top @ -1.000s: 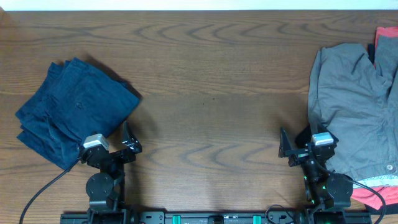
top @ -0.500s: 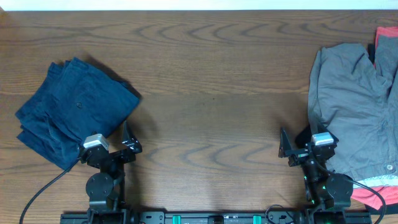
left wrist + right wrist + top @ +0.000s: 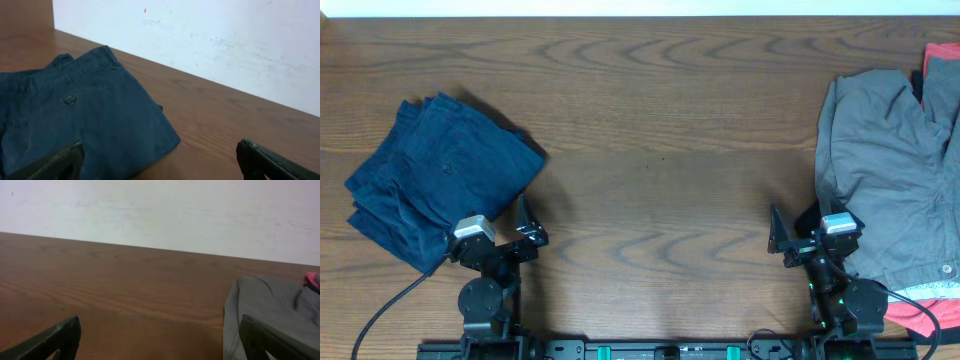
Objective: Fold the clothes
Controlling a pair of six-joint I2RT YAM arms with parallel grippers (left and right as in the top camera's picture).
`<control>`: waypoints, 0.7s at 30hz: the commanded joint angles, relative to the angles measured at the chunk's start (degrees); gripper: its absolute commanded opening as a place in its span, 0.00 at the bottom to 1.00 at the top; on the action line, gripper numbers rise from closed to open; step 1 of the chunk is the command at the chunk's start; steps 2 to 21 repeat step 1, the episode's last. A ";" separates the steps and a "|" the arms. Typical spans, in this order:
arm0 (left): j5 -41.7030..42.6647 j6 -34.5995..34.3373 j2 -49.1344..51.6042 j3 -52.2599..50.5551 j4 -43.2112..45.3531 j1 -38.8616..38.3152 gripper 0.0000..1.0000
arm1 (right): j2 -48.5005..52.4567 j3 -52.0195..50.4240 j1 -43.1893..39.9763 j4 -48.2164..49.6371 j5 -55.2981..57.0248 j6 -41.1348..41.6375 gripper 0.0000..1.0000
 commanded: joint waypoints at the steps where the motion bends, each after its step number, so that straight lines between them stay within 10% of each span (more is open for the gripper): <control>1: -0.31 0.57 -0.37 -1.95 -0.74 0.26 0.98 | -0.35 -0.07 0.52 -0.24 -0.02 -0.87 0.99; 21: -0.31 0.57 -0.37 -1.95 -0.74 0.26 0.98 | -0.35 -0.07 0.52 -0.24 -0.02 -0.87 0.99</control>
